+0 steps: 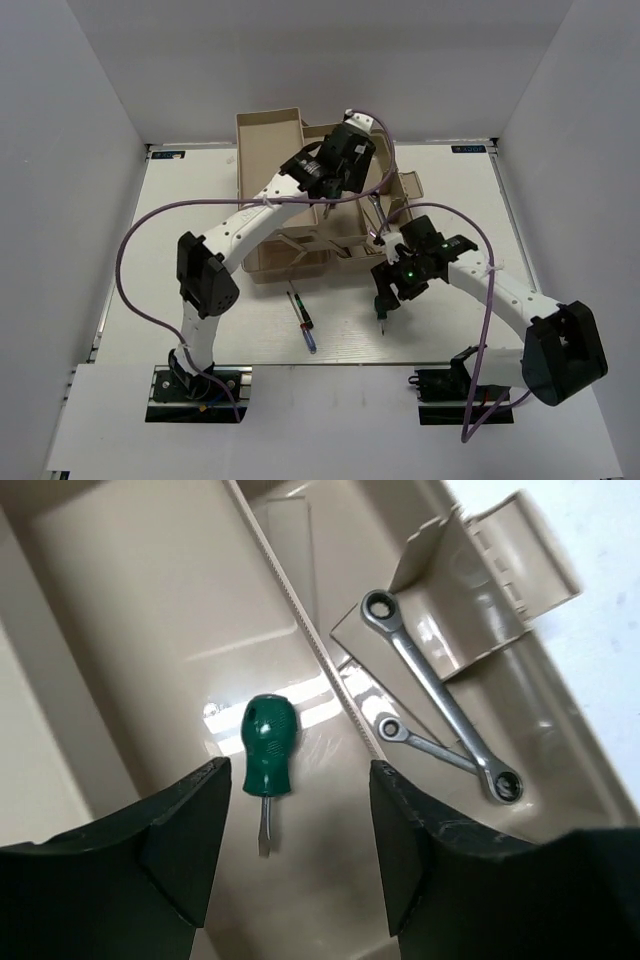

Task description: Sort the tools into containers

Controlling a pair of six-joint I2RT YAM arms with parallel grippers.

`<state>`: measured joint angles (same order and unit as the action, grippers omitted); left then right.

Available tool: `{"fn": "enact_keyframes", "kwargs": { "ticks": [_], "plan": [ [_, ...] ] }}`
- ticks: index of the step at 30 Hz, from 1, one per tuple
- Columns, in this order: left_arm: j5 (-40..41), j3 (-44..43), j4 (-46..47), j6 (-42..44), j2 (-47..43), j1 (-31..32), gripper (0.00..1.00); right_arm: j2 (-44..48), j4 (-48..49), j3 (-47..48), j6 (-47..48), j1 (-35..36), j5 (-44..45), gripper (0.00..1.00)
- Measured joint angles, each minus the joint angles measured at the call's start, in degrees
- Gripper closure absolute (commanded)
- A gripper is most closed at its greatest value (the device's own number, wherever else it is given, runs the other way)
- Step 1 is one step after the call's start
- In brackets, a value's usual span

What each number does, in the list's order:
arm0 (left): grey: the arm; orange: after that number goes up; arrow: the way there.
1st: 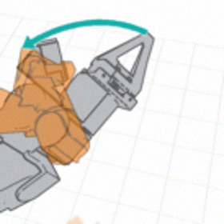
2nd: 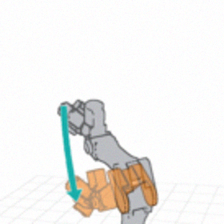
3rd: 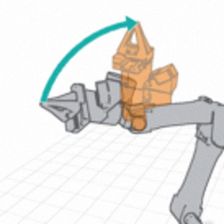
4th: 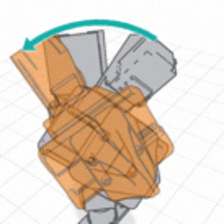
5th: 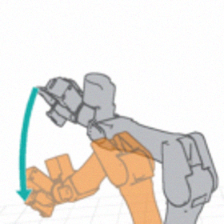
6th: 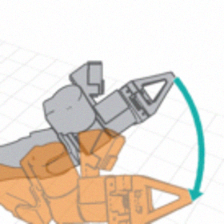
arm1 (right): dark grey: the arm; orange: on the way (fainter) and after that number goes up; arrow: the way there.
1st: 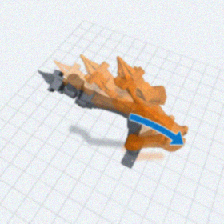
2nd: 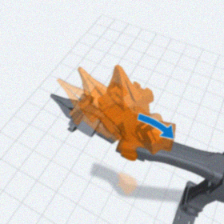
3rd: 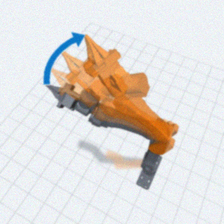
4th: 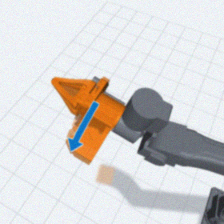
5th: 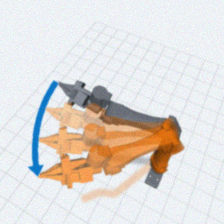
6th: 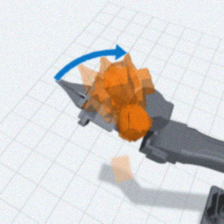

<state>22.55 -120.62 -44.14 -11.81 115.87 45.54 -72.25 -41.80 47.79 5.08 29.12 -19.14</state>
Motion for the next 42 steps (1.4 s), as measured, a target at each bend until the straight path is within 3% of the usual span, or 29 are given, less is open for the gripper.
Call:
{"fn": "enact_keyframes", "kwargs": {
  "ticks": [4, 11, 17, 18, 21, 22, 25, 32, 36, 42],
  "plan": [
    [-1.07, 1.79, 0.26, 0.74, -5.49, 0.63, 0.32, -0.59, 3.19, -2.99, -4.39, 2.97, 4.61, 0.24],
    [-2.73, 26.36, 0.04, -1.01, -34.25, 2.45, 0.32, -1.22, 11.69, -8.83, -12.76, 8.46, 10.47, 0.26],
    [-3.58, 39.74, -5.79, -7.5, -50.86, 4.39, 0.32, -3.3, 19.1, -11.21, -18.67, 12.09, 17.77, 0.42],
    [-3.91, 41.72, -6.84, -8.72, -52.33, 4.81, 0.32, -3.45, 20.13, -11.61, -19.43, 12.52, 18.95, 0.49],
    [-5.01, 46.45, -9.77, -12.07, -54.93, 5.7, 0.33, -3.43, 21.88, -12.28, -21.07, 13.31, 21.24, 0.67],
    [-5.64, 47.91, -10.29, -12.94, -55.54, 6.08, 0.35, -3.17, 22.43, -12.57, -21.59, 13.4, 21.7, 0.82],
    [-8.37, 51.56, -11.65, -15.08, -56.59, 7.39, 0.35, -2.1, 22.77, -13.27, -22.49, 13.7, 22.45, 0.99],
    [-15.47, 56.46, -12.59, -16.63, -56.7, 12.17, 0.36, 12.39, 14.47, -12.94, -18.29, 13.68, 18.4, 1.0],
    [-18.4, 59.56, -12.35, -18.82, -55.65, 15.15, 0.36, 21.29, 9.97, -4.83, -13.09, 13.68, 14.23, 1.0],
    [-17.66, 65.11, -11.98, -28.35, -52.68, 17.9, 0.35, 17.42, 9.18, 9.88, -10.73, 13.57, 14.19, 1.0]
  ]
}}
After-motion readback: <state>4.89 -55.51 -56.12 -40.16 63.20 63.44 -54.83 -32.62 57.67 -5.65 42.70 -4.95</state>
